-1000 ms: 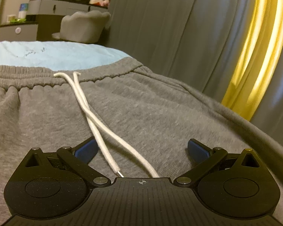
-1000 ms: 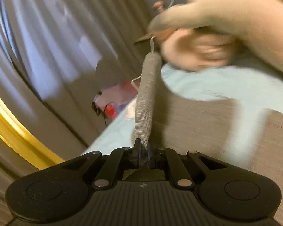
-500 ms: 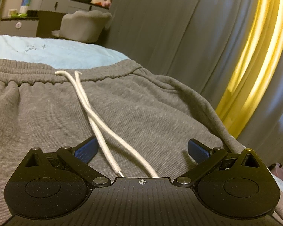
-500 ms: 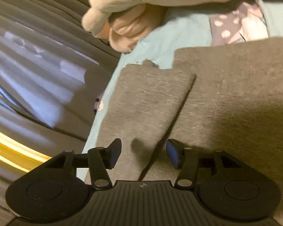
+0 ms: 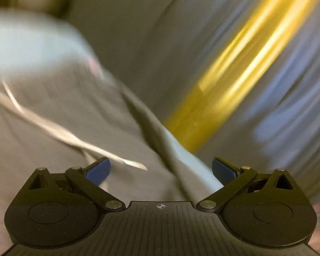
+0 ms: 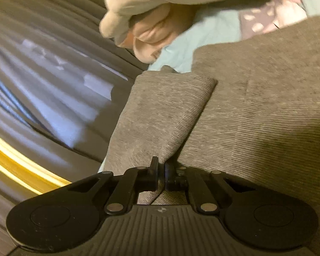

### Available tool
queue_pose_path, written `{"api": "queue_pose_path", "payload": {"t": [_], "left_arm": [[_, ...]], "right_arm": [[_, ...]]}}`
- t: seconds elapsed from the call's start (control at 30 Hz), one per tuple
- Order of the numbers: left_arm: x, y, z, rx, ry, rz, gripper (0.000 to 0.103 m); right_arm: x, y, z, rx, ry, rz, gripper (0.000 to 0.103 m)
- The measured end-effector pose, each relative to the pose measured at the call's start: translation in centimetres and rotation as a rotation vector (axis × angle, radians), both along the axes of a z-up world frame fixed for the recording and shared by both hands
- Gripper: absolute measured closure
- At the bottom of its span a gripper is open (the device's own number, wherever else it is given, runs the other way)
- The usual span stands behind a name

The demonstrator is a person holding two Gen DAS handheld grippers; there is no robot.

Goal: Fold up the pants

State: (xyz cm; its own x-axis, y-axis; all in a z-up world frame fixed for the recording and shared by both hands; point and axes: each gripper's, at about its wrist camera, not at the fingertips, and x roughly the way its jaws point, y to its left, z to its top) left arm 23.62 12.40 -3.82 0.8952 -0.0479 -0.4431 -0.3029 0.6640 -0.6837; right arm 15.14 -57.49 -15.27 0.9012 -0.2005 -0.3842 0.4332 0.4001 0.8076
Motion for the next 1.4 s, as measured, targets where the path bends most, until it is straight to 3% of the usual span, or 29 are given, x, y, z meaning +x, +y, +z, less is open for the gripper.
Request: {"api": "queue_pose_path", "payload": {"t": [0.03,0.07,0.13,0.2,0.27,0.37,0.43,0.5,0.63,0.73,0.83,0.97,1.13,1.27,1.4], "left_arm": [[1.2,1.2,-0.6,-0.133,-0.003,-0.017,0.004],[2.3,2.0,-0.8,-0.199,0.013,-0.006,0.011],[4.8,2.7,-0.3,-0.18,0.076,0.007,0.032],[6.6,2.9,0.2,-0.159,0.089,-0.006,0.033],[8.1,2.9,0.4,-0.157,0.097,0.002,0.041],[11.4,3.3,-0.9,-0.219,0.193,-0.056,0.055],[13.7,3.3,-2.3,-0.264,0.279,-0.084,0.074],[14.3,3.4,-2.7,-0.261,0.334,-0.068,0.093],[11.8,3.1,0.7,-0.212,0.175,-0.109,0.095],[9.1,2.8,3.8,-0.147,0.094,-0.154,0.095],[4.5,2.2,7.4,-0.123,-0.01,-0.182,0.095],[-3.2,1.9,9.1,-0.166,-0.115,-0.185,0.095],[-13.6,0.0,7.4,-0.144,-0.125,-0.154,0.095],[-20.0,-1.5,4.2,-0.169,-0.048,-0.082,0.095],[-21.0,-1.0,-0.2,-0.226,0.084,0.01,0.095]], "right_arm": [[0.1,0.0,-0.1,-0.004,-0.005,0.0,0.1],[0.0,-0.1,-0.2,0.003,-0.014,0.001,0.1],[-0.3,-0.1,-0.5,0.006,-0.028,0.002,0.1],[-0.2,-0.1,-0.6,0.0,-0.03,0.002,0.1],[0.0,-0.1,-0.6,-0.005,-0.033,0.002,0.1],[0.1,0.0,-0.5,-0.009,-0.036,0.0,0.1],[0.1,0.0,-0.5,-0.011,-0.038,-0.001,0.1],[0.0,0.0,-0.5,-0.004,-0.039,0.001,0.1],[-0.3,-0.9,0.9,0.059,-0.001,0.022,0.098],[-1.6,-1.8,3.0,0.097,-0.054,0.03,0.099],[-3.6,-2.1,6.3,0.03,-0.09,0.055,0.099],[-8.3,-3.4,9.1,-0.019,-0.102,0.102,0.099],[-14.7,-4.5,9.8,-0.088,-0.03,0.142,0.099],[-18.1,-5.4,7.8,-0.083,0.057,0.132,0.098],[-19.2,-5.6,5.2,-0.032,0.143,0.12,0.098]]}}
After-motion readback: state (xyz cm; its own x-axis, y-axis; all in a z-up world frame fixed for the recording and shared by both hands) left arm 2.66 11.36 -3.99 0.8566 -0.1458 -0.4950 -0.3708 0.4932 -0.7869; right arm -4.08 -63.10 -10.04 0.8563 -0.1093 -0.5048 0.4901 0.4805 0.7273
